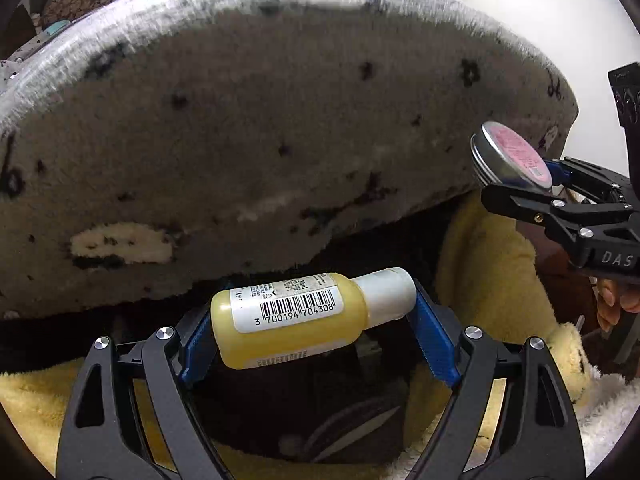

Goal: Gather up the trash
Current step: 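Lower both held items into the bin and open both tools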

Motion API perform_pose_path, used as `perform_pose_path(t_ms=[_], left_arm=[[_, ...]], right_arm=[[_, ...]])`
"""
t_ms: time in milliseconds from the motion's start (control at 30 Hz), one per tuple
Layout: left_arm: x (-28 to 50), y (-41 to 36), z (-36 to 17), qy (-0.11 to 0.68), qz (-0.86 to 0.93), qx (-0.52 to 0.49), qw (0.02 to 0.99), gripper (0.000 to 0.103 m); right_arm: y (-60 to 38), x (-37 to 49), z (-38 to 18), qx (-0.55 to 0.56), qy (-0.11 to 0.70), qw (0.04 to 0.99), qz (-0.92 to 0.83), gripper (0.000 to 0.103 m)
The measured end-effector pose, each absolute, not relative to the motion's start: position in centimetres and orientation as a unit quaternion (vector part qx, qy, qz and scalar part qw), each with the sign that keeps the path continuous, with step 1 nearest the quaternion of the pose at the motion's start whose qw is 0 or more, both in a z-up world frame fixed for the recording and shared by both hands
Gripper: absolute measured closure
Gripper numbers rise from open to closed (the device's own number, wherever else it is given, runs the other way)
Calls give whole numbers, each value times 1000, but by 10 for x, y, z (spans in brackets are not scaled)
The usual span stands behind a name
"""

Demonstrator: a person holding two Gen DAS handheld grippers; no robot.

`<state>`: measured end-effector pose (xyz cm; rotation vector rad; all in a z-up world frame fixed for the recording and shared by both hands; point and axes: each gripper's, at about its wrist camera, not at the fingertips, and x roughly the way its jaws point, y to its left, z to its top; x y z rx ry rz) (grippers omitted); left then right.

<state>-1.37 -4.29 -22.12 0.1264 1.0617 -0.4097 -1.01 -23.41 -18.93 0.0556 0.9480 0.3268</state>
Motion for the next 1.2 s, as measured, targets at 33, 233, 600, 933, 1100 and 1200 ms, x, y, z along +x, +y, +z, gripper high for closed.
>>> perform_pose_path(t_ms=[33, 233, 600, 933, 1100, 1200], left_arm=[[-13, -44, -227, 508, -195, 62, 837, 22], [-8, -49, -252, 544, -201, 65, 812, 22], [-4, -47, -282, 592, -215, 49, 775, 22], [-1, -50, -290, 604, -208, 45, 768, 22], [-1, -50, -290, 605, -206, 46, 768, 22], [-2, -50, -289, 603, -204, 44, 770, 17]], right_arm=[[-234, -9, -193, 29, 459, 874, 157, 32], [-230, -5, -218, 44, 493, 854, 162, 32], [-219, 1, -243, 53, 532, 828, 169, 32], [-217, 5, -254, 65, 545, 817, 179, 31], [-214, 9, -254, 78, 544, 816, 179, 24], [-221, 9, -245, 85, 535, 822, 174, 17]])
